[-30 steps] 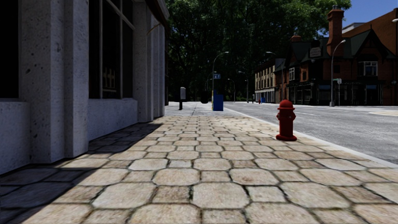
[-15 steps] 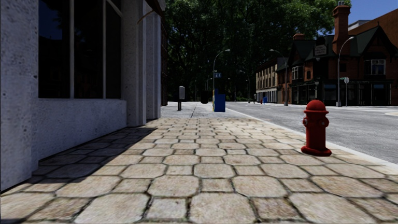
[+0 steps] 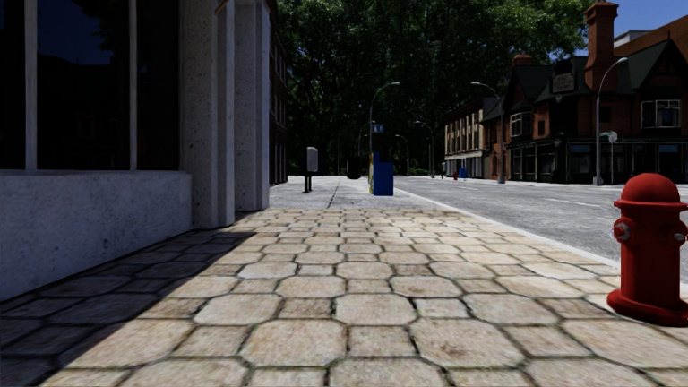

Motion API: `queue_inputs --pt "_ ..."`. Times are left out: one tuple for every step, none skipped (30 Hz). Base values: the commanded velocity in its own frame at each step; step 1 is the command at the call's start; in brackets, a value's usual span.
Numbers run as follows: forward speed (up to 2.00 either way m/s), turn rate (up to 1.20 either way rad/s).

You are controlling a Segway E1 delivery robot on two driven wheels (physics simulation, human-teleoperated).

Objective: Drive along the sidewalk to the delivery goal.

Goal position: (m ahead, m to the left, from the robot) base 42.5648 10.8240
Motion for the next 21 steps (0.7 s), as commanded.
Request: queue_inputs --pt "2.00 0.00" --pt "2.00 0.00" --pt "2.00 0.00" --pt "2.00 0.00" --pt "2.00 0.00" --pt "2.00 0.00" --pt "2.00 0.00" --pt "2.00 0.00" --pt "2.00 0.00" --pt "2.00 0.00" --pt "2.00 0.00" --pt "2.00 0.00" --pt "2.00 0.00" --pt "2.00 0.00" --pt "2.00 0.00" --pt "2.00 0.00" --pt "2.00 0.00" --pt "2.00 0.00" --pt "2.00 0.00" --pt "2.00 0.00" --pt "2.00 0.00"
